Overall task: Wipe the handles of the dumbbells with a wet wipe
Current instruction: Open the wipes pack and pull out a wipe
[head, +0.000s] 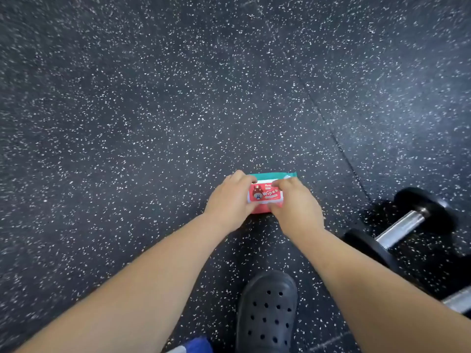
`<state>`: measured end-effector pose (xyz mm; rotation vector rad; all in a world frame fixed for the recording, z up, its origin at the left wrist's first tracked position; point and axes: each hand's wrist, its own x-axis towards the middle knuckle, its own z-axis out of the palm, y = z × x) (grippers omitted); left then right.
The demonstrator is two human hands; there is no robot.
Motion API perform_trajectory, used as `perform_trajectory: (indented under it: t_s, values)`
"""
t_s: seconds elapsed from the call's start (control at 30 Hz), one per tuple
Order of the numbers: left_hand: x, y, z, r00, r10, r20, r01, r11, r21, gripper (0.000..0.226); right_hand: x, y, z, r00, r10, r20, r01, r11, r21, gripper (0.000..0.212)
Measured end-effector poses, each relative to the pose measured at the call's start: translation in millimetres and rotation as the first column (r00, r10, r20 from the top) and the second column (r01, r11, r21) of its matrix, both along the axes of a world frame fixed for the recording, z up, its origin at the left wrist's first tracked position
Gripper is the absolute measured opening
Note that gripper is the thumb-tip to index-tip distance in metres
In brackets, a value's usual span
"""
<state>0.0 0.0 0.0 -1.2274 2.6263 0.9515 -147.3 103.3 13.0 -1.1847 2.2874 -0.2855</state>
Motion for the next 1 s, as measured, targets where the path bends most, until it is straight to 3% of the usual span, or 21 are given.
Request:
perform_trajectory:
  t_s: [0.27, 0.77, 0.9, 1.0]
  values:
    - [6, 8, -19, 0.996, 0.052, -0.071, -0.055, 0.998, -0.044, 0.051, -2, 2, -19, 0.983, 0.079, -0.167, -0.082, 0.997, -0.012, 0.043]
    - [-2, 4, -24, 0.993, 0.112, -0.042, -0.114, 0.993, -0.043, 0.051, -9, 4, -38, 0.919, 0.22, -0.328, -0.228, 0.974, 0.013, 0.047]
    - [-2, 5, -23, 0.994, 0.109, -0.032, -0.11, 0.993, -0.034, 0.058, -10, 6, -34, 0.939, 0.204, -0.275, -0.217, 0.976, -0.015, 0.046]
    - [-3, 5, -21, 0.991, 0.124, -0.055, -0.126, 0.992, -0.026, 0.069, -14, 7, -29, 0.994, 0.083, -0.074, -0.089, 0.992, -0.09, 0.046]
